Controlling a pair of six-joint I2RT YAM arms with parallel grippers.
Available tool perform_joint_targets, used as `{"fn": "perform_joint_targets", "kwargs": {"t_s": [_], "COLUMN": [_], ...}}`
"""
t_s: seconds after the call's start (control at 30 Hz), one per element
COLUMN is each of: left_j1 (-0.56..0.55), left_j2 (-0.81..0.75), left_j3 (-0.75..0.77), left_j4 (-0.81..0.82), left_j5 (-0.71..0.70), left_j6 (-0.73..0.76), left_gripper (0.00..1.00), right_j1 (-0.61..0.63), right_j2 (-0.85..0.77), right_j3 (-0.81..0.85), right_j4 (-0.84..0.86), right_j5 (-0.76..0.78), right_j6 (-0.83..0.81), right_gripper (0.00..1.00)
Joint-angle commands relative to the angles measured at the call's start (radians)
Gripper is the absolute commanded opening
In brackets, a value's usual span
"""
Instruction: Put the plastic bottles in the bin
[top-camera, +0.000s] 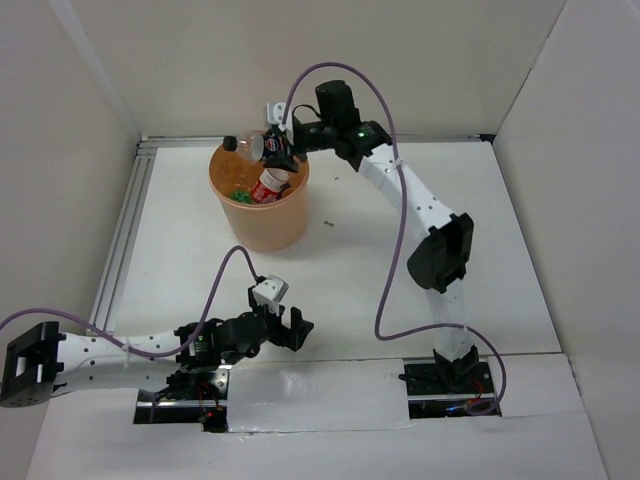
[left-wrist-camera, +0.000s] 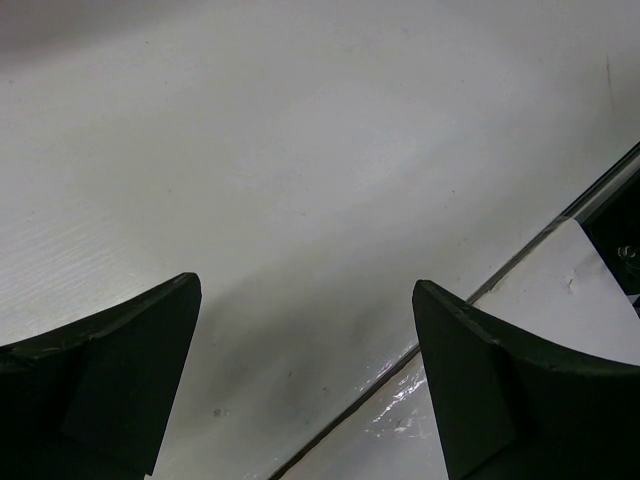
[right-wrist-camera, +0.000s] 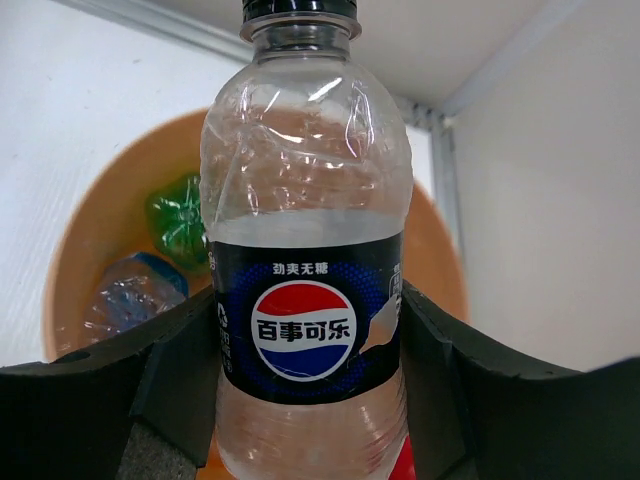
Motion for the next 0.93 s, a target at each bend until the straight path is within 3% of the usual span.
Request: {"fn": "perform_joint_targets", "kwargs": {"t_s": [0.0,0.13,0.37,0.47,0.5,0.73,0.9], "left_j1": [-0.014,-0.014,-0.014,-0.014,-0.014,0.009,0.079], "left_j2": [0.008,0.008,0.072,0.102,0.102,0.146,0.166], "left_j3": [-0.002,-0.002,0.053,0.107,0.118,0.225,0.263], "left_j4": [0.064,0.084,0.126,0.126,0.138,0.141,0.089], "left_j5": [-0.033,-0.024,-0.004,-0.004,-0.004,-0.012,0.052], "left_j6": [0.020,0.023,0.129,0.184,0.198,0.270,0.279], "left_gripper": [1.00,1.00,1.00,1.00,1.00,1.00,1.00], "right_j1": [-0.008,-0.008,-0.018,-0.069,-0.110,-0.283,-0.385], "right_j2": [0.035,0.034,-0.121,-0.248,-0.285,-0.663,-0.944], "right_j3": [0.109,0.107,0.035,-0.090,-0.203,-0.746,-1.112], "right_j4": [0.042,-0.006,0.029,0.106,0.124,0.105,0.192], "right_j5": [0.018,0.018,0.091,0.348,0.496,0.919,0.987], "right_j6": [0.127,0.141,0.277,0.444,0.485,0.656,0.691], "right_gripper": [0.54,1.00,1.00,1.00,1.00,1.00,1.00]}}
